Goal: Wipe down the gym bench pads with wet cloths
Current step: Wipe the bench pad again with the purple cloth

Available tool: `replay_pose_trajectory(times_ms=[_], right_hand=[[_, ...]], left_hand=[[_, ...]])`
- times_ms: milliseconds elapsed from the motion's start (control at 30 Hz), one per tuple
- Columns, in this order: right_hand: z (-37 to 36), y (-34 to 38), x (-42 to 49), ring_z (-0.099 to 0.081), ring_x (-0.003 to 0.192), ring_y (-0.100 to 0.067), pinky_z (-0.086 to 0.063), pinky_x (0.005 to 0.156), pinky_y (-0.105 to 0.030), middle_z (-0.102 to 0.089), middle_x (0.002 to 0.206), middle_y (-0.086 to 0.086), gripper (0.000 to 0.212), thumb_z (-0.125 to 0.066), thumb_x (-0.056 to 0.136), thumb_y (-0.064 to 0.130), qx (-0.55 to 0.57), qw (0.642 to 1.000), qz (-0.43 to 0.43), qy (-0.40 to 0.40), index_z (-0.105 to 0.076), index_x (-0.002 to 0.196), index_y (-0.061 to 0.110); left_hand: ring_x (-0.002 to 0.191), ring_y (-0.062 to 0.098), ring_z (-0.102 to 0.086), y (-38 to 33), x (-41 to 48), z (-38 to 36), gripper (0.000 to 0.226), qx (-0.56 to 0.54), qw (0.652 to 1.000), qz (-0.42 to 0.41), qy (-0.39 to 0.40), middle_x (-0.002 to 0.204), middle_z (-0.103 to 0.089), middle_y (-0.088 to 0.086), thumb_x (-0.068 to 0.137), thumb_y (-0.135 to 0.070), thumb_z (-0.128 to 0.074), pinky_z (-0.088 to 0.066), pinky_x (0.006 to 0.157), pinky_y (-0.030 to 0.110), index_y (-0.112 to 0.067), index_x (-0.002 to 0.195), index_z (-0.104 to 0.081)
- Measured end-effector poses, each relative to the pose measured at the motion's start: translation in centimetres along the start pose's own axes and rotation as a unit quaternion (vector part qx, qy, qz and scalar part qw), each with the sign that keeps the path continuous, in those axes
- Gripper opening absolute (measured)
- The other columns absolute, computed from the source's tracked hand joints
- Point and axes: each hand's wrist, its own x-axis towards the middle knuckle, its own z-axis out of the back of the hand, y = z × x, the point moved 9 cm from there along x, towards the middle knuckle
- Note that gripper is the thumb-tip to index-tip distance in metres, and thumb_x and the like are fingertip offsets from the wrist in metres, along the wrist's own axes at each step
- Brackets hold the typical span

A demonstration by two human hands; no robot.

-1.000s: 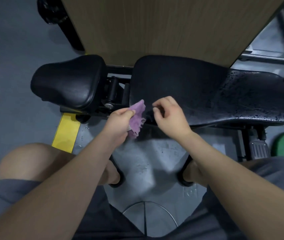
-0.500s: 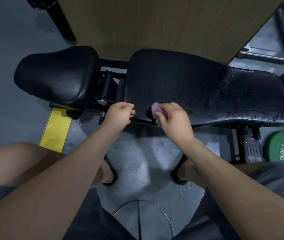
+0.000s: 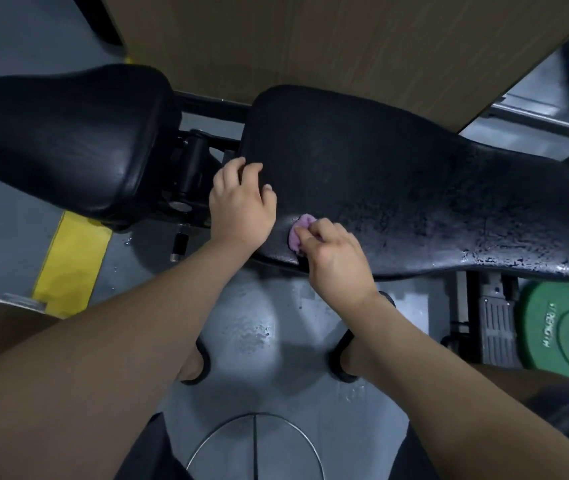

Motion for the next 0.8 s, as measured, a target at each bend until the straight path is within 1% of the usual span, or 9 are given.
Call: replay_pose_trajectory(times_ms=[133,200,300,433,500,567,633,733,800], right_hand=[[-0.1,-0.5,1.0,-0.045,0.083,-0.022,-0.045,0.079,-0.037,-0.052,0.104,0.004,0.038,-0.054,0.081,-0.004,-0.004,1.000,-0.004,-0.001,-0.061,0.106,0.023],[0.0,-0.9,1.9,-0.048,0.084,-0.025,-0.044,0.076,-0.037,-0.054,0.104,0.001,0.039,-0.056,0.080,-0.004,-0.022,1.000,-0.013,-0.018,-0.064,0.108,0.022],[0.3,-2.3,5.0,-0.051,0.083,-0.030,-0.044,0.072,-0.039,-0.057,0.101,-0.005,0.036,-0.052,0.080,0.000,-0.032,0.998,-0.041,-0.045,-0.066,0.108,0.018],[0.8,-4.4,10.1,-0.056,0.082,-0.035,-0.050,0.074,-0.042,-0.060,0.100,-0.009,0.024,-0.053,0.085,0.000,-0.026,0.995,-0.062,-0.069,-0.068,0.097,0.014],[0.7,-4.6,10.2,-0.055,0.081,-0.034,-0.051,0.076,-0.045,-0.061,0.102,-0.009,0.022,-0.052,0.090,0.003,-0.015,0.995,-0.061,-0.076,-0.069,0.098,0.013],[0.3,-3.4,7.8,-0.052,0.083,-0.031,-0.050,0.078,-0.044,-0.060,0.107,-0.009,0.027,-0.048,0.093,0.006,-0.010,0.997,-0.043,-0.061,-0.070,0.108,0.012],[0.1,-1.5,4.0,-0.049,0.080,-0.029,-0.049,0.076,-0.040,-0.058,0.107,-0.009,0.031,-0.049,0.091,0.001,0.004,0.999,-0.008,-0.042,-0.069,0.114,0.010],[-0.1,-0.4,1.5,-0.049,0.078,-0.029,-0.049,0.075,-0.040,-0.055,0.102,-0.008,0.032,-0.054,0.086,-0.005,0.019,0.999,0.043,-0.011,-0.067,0.112,0.009],[-0.6,-0.8,2.9,-0.052,0.081,-0.029,-0.050,0.079,-0.043,-0.052,0.100,-0.005,0.024,-0.048,0.093,0.000,0.018,0.997,0.070,0.007,-0.064,0.106,0.013]], left_hand=[[0.132,0.036,-0.047,0.5,0.8,-1.6,0.045,0.037,0.999,-0.011,0.002,0.146,-0.049,0.015,0.097,-0.032,-0.048,-0.049,0.099,0.053,-0.014,0.137,-0.059],[0.131,0.034,-0.048,0.7,0.7,-1.8,0.044,0.042,0.999,-0.005,-0.006,0.148,-0.047,0.012,0.099,-0.033,-0.047,-0.052,0.095,0.050,-0.016,0.138,-0.057],[0.131,0.032,-0.049,0.6,0.6,-1.8,0.044,0.052,0.999,-0.008,-0.010,0.148,-0.047,0.010,0.099,-0.032,-0.045,-0.052,0.093,0.048,-0.018,0.139,-0.057],[0.129,0.030,-0.049,0.7,0.6,-1.8,0.044,0.059,0.998,-0.004,-0.009,0.150,-0.045,0.007,0.099,-0.030,-0.043,-0.052,0.094,0.047,-0.020,0.140,-0.055],[0.128,0.030,-0.050,0.7,0.6,-1.8,0.044,0.061,0.998,0.001,-0.007,0.150,-0.044,0.007,0.099,-0.030,-0.043,-0.051,0.095,0.047,-0.022,0.141,-0.054],[0.127,0.031,-0.050,0.6,0.5,-1.8,0.045,0.060,0.998,0.004,-0.005,0.151,-0.044,0.007,0.098,-0.030,-0.043,-0.051,0.094,0.047,-0.023,0.141,-0.053],[0.125,0.032,-0.051,0.6,0.5,-1.7,0.046,0.058,0.998,0.007,-0.008,0.151,-0.044,0.008,0.097,-0.029,-0.043,-0.051,0.092,0.047,-0.022,0.141,-0.054],[0.123,0.033,-0.052,0.7,0.5,-1.8,0.046,0.067,0.998,0.006,-0.013,0.151,-0.045,0.009,0.097,-0.028,-0.044,-0.052,0.090,0.047,-0.022,0.141,-0.054],[0.122,0.033,-0.053,0.7,0.5,-1.9,0.046,0.072,0.997,0.006,-0.016,0.151,-0.044,0.009,0.096,-0.029,-0.044,-0.053,0.089,0.047,-0.022,0.141,-0.053]])
